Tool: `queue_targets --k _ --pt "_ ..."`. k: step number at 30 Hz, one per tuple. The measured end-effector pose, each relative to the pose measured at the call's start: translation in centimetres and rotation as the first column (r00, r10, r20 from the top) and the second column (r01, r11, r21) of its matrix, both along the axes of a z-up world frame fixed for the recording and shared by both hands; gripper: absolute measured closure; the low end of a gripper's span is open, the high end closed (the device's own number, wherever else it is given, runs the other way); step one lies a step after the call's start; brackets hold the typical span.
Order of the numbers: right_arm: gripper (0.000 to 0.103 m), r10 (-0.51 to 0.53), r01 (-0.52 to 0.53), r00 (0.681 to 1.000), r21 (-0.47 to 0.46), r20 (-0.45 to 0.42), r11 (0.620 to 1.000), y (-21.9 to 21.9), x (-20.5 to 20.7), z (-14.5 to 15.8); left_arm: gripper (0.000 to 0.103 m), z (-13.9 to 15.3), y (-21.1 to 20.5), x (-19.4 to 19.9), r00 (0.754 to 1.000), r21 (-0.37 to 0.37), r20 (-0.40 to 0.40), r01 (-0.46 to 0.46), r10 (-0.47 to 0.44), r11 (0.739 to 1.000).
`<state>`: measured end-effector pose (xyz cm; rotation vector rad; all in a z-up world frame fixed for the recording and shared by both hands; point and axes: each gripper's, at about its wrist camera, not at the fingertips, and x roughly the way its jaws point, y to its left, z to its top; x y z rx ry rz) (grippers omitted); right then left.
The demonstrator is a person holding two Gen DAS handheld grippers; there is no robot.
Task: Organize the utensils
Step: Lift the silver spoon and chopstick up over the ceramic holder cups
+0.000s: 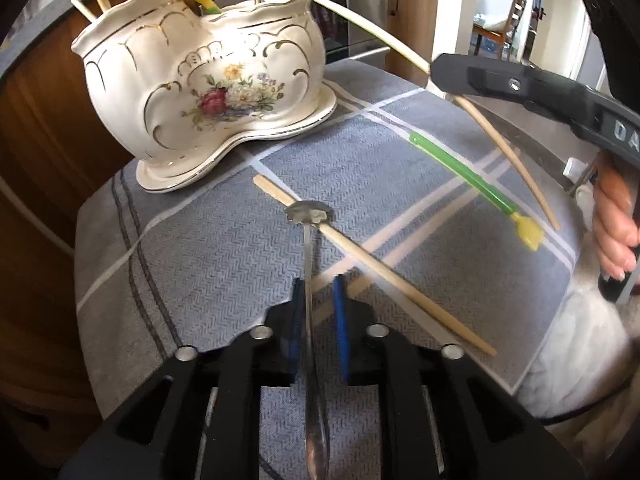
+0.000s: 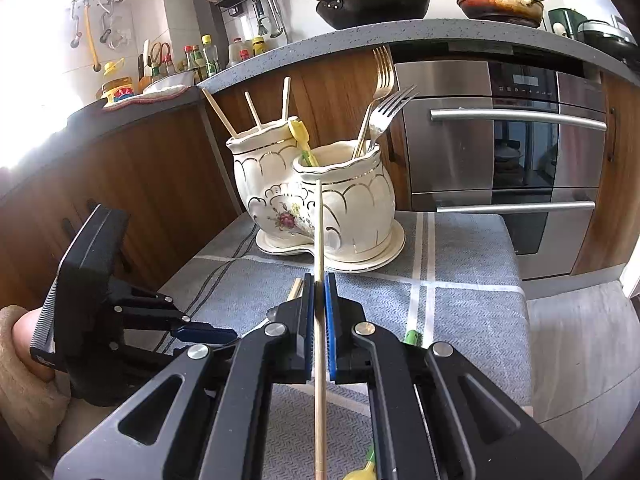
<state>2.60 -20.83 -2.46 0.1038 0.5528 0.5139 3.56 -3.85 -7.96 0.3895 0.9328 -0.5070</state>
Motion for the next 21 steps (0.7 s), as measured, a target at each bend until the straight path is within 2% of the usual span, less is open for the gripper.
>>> queue_targets --k 5,7,10,13,15,21 --pt "0.098 -0.002 0.001 1.0 0.015 0.028 1.0 -0.1 -0.3 0.4 0.099 0.2 0.2 -0.1 0.999 0.003 0.031 0.014 -0.014 1.0" --pt "0.098 -0.01 0.009 0.999 0.023 0.042 1.0 -0.2 -0.3 0.8 0.099 0.9 0.5 -0.5 0.998 -0.026 0.055 0.02 -0.019 0.999" --pt "0.098 -0.024 0.021 0.996 0.037 0.084 0.999 -0.1 -0.2 2.0 0.099 3.2 1.4 -1.0 0.992 -0.108 0.13 0.022 -0.007 0.994" --pt "0.098 -0.039 0.031 0.99 0.062 0.139 0.998 0.2 0.2 3.8 0.099 5.9 2.8 -1.7 0.974 -0.196 0.228 0.029 0.017 0.98" --pt "0.098 -0.049 0.038 0.983 0.069 0.174 0.997 0.5 0.7 4.8 0.099 7.9 4.3 -2.3 0.949 -0.269 0.312 0.057 0.031 0.961" --pt "0.098 -0.087 0.056 0.966 0.13 0.245 0.99 1.5 4.1 7.7 0.099 11.7 7.0 -2.9 0.884 -0.355 0.458 0.087 0.092 0.931"
